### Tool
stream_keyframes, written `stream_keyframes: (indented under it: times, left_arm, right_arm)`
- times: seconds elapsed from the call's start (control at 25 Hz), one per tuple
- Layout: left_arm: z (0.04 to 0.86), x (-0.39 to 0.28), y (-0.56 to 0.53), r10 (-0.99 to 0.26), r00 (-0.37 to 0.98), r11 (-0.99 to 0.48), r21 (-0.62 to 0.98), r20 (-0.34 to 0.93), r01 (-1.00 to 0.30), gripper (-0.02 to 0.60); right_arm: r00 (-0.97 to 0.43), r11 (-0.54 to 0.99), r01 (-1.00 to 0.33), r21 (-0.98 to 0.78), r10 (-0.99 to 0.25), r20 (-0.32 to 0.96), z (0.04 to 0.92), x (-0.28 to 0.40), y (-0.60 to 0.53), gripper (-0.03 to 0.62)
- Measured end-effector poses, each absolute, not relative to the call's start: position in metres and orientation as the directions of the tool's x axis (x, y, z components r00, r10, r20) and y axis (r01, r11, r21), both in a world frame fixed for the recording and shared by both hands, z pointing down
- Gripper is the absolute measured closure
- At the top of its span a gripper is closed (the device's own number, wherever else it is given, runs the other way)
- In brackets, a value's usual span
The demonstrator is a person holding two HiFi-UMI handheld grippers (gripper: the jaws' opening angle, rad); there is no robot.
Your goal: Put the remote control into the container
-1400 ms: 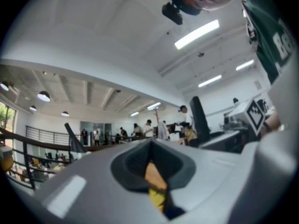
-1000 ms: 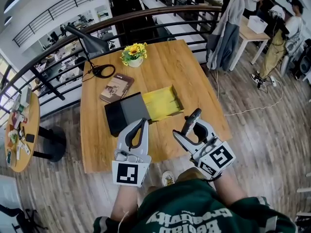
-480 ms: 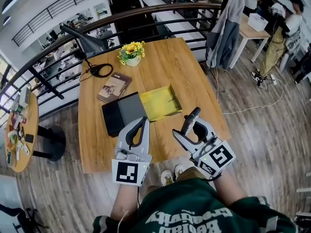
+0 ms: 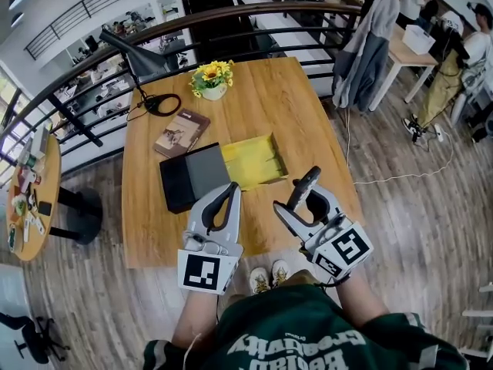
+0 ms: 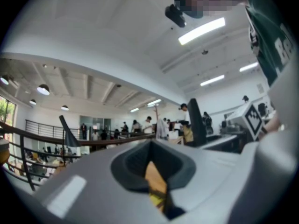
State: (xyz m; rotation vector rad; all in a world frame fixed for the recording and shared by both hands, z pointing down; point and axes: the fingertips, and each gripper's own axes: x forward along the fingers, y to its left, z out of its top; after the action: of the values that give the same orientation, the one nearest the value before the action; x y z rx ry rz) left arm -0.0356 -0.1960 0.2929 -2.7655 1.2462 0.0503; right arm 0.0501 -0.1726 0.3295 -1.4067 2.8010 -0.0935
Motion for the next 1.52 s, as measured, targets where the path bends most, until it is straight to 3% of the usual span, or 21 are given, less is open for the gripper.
stream_keyframes:
  times: [0.8, 1.24, 1.52]
  left_arm:
    - [0.330, -0.005, -0.240, -0.752, 0.657, -0.637, -0.204, -0.045, -0.743, 0.585]
    - [0.385, -0.006, -0.295, -0.771, 0.636, -0.622, -0.260, 0.035, -0.739, 0.584]
    - [0.424, -0.020, -0.322, -0.820, 0.571, -0.572, -0.129, 0.049, -0.810, 0.584]
  right_arm:
    - [-0.642, 0.635, -0.766, -0.098, -0.764, 0.063, 0.355, 0.070, -0.231, 0.344]
    - [-0.653, 0.647, -0.758, -0.086, -0.748, 0.119, 0.394, 0.085, -0.291, 0.344]
    - [-0.679, 0.672, -0.733, -0.106, -0.714, 0.171, 0.443, 0.075, -0.316, 0.344]
